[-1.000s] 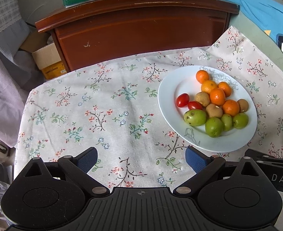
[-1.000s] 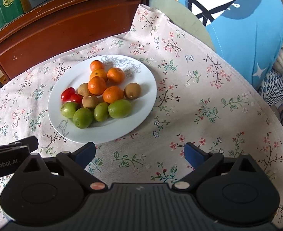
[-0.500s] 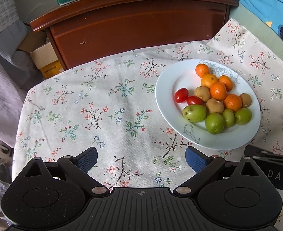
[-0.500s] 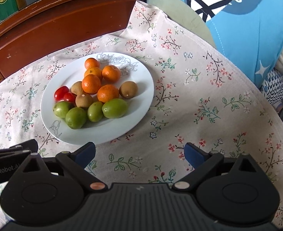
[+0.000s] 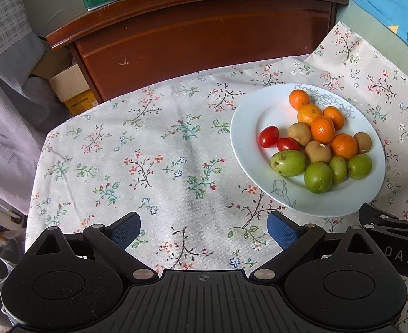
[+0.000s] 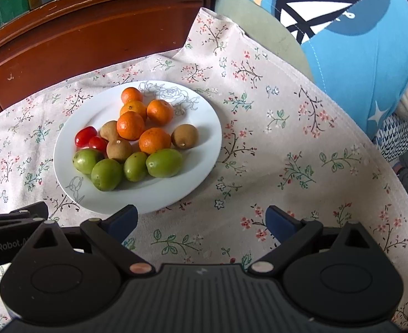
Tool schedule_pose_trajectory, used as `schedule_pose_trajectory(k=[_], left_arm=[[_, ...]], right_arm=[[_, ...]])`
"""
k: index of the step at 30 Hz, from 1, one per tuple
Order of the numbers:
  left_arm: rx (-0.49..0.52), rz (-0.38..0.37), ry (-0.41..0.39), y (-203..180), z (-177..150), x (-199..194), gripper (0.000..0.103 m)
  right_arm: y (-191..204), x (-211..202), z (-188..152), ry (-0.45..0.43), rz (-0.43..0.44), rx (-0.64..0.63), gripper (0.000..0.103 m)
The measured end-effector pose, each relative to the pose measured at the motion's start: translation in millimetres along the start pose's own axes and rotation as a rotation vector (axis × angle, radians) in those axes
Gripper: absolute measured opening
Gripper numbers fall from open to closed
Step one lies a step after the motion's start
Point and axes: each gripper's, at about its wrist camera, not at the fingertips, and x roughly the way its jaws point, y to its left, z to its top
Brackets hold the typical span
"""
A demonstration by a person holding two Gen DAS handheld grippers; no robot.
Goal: Organize fruits
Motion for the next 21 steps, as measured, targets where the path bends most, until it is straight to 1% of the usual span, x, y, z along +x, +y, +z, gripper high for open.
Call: schedule_pose_trajectory(k=[13, 21], left_arm=[[0.009, 0.003, 0.003, 2, -2, -4, 0.099], [0.018, 0.007, -0.009, 5, -5, -15, 0.099]], right_arm=[[-1, -3, -2, 0.000, 0.017, -0.006, 0.098], [-3, -11, -5, -0.014, 0.035, -0.015, 0.098]])
